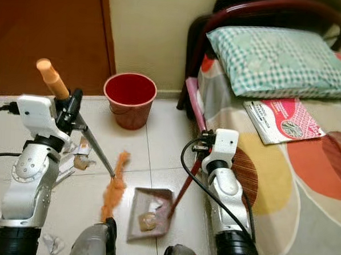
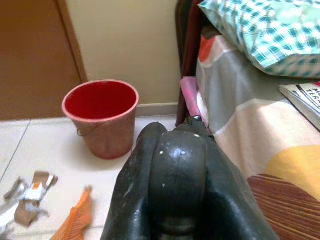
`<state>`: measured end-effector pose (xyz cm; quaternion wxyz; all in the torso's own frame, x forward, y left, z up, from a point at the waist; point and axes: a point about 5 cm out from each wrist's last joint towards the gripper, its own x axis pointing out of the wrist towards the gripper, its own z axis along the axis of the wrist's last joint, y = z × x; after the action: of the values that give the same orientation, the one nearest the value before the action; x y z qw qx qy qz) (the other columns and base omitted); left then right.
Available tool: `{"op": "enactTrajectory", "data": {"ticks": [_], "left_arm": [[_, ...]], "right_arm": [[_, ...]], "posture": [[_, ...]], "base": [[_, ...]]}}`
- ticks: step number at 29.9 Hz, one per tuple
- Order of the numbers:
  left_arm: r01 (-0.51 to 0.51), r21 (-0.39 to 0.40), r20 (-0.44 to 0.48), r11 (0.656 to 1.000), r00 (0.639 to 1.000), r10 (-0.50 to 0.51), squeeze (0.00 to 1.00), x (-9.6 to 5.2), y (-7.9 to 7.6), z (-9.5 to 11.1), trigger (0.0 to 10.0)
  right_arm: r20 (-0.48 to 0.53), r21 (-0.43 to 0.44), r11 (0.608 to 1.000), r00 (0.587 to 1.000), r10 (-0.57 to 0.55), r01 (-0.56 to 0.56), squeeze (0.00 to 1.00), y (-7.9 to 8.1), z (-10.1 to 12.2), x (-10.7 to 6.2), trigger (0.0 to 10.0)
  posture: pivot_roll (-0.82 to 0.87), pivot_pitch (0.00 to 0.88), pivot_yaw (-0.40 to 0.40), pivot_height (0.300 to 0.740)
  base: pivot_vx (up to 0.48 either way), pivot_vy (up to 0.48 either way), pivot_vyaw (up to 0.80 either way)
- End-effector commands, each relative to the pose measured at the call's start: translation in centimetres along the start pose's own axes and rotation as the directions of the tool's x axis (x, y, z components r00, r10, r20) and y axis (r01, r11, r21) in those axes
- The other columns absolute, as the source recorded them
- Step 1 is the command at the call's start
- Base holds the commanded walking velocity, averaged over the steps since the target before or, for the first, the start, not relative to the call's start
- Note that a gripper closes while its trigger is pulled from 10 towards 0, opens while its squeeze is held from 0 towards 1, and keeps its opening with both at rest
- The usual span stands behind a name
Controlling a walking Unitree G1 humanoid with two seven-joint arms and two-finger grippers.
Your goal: Sweep floor
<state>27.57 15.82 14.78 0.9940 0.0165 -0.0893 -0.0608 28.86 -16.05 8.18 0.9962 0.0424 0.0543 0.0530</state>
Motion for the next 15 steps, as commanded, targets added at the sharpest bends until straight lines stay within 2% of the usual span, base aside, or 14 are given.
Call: {"op": "enactTrajectory", "data": {"ticks": [1, 7, 15], "left_arm": [[0.026, -0.009, -0.066, 1.0, 0.997, -0.026, 0.0, -0.6, -0.9, -1.2, 10.0], [0.07, 0.003, -0.111, 0.998, 0.991, -0.069, 0.0, -2.2, -2.0, -2.1, 10.0], [0.073, 0.002, -0.123, 0.997, 0.99, -0.072, 0.0, -2.5, -2.0, -2.3, 10.0]], "right_arm": [[0.005, -0.011, 1.0, 1.0, 0.027, -0.027, 0.0, -0.2, 0.3, -0.5, 10.0], [0.02, -0.062, 0.998, 1.0, 0.019, -0.017, 0.0, -1.8, 0.2, -2.5, 10.0], [0.023, -0.065, 0.998, 1.0, 0.019, -0.018, 0.0, -2.1, 0.2, -2.7, 10.0]], "posture": [[0.05, 0.108, -0.097, 0.74], [0.04, 0.102, -0.081, 0.74], [0.04, 0.102, -0.078, 0.74]], "base": [[0.0, 0.0, 0.0], [0.0, 0.0, 0.0], [0.0, 0.0, 0.0]]}}
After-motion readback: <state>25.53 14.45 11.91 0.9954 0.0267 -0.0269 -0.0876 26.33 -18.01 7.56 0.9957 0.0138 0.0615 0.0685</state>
